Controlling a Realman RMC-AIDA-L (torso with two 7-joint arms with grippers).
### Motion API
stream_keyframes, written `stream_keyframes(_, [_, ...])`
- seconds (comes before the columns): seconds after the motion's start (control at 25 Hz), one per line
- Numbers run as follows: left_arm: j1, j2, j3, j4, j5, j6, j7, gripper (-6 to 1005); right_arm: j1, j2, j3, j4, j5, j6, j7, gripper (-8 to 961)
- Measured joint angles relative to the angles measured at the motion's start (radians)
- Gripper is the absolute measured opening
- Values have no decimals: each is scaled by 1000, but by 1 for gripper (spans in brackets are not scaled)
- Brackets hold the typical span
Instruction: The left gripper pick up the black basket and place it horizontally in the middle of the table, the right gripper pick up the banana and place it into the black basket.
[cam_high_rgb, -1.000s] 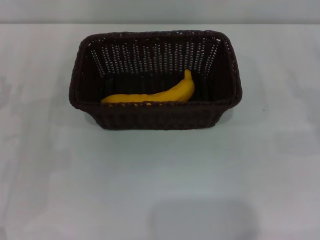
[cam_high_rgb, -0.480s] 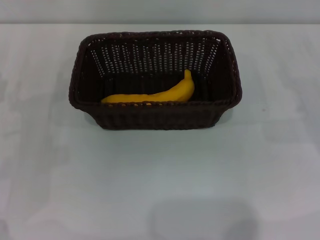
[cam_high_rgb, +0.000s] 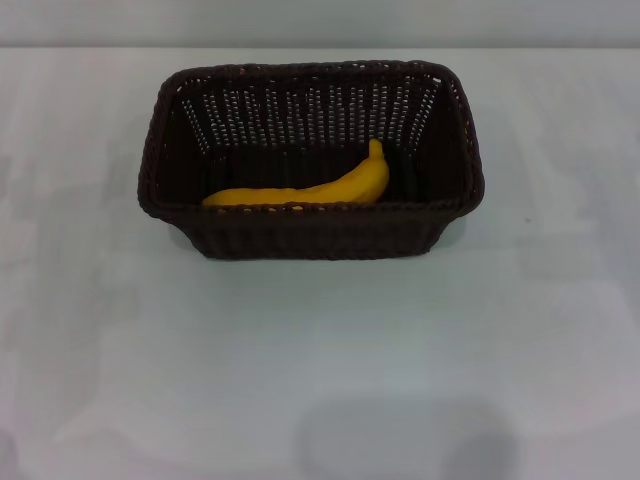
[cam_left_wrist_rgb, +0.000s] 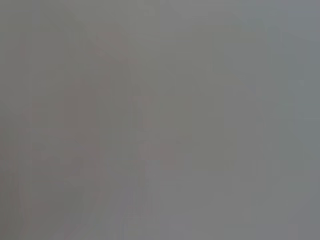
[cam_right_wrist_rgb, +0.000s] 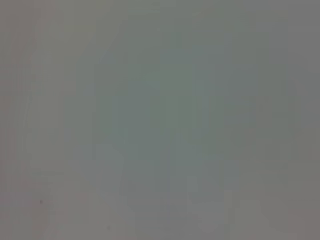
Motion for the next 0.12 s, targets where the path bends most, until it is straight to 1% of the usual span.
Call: stream_keyframes(0.12, [7, 0, 5, 12, 4, 1, 0, 895, -3, 2, 0, 6, 0, 10, 0, 870])
